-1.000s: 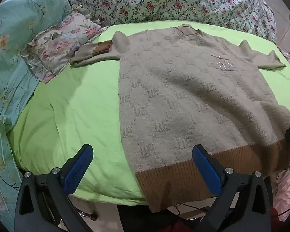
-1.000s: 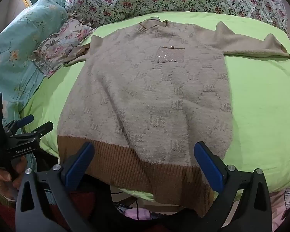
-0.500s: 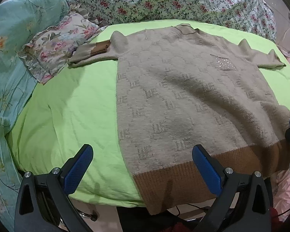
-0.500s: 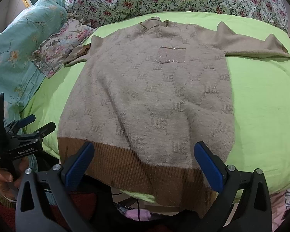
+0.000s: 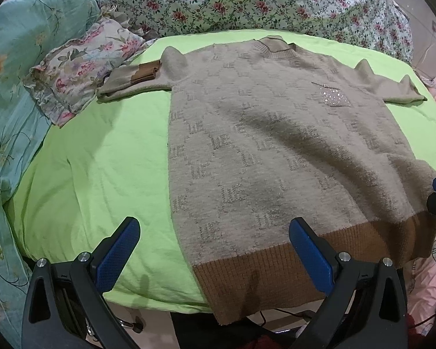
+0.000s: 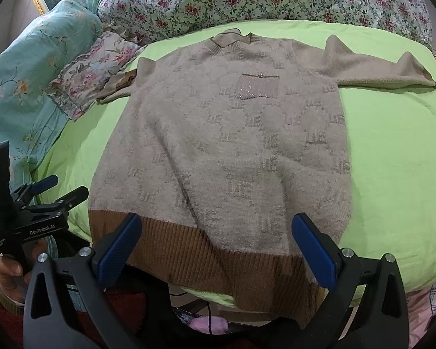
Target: Fold small clothes
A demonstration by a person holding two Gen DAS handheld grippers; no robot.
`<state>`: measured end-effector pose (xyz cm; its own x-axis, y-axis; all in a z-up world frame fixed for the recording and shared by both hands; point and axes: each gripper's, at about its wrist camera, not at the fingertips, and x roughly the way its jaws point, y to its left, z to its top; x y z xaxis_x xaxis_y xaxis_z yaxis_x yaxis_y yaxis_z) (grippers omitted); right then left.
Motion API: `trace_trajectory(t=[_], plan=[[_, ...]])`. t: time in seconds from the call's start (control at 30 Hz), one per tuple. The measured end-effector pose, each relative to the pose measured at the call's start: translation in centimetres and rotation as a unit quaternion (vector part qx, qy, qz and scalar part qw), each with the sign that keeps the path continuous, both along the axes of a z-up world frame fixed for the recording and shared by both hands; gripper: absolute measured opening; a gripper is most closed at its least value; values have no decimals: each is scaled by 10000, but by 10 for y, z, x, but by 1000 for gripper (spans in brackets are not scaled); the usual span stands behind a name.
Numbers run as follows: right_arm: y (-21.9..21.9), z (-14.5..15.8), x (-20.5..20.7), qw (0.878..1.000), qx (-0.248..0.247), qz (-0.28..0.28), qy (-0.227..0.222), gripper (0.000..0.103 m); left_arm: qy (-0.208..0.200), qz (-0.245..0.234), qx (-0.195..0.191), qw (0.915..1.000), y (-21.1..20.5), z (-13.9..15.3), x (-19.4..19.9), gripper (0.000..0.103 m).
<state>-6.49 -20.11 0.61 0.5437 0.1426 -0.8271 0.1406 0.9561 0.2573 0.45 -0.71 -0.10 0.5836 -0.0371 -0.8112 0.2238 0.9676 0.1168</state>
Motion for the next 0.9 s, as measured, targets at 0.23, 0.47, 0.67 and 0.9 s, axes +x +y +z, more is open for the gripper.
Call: trace_trajectory(t=[0.23,0.47,0.67,0.9], plan=[[1,0,-1,10000,63,-11,34,103,-27,-5,149,9999,-3,-2,1,102],[1,-1,-1,9999,-122,-17,44,103,10,-14,145,9999,-3,-2,1,102],[0,-2,-1,9999,-141,-19,36,103,75,-27,98,9999,-4,-3,2,102],[-4,-3,2,9998,-126,-39,-113,103,223,-61,47,9997,-6,-6,6,102]])
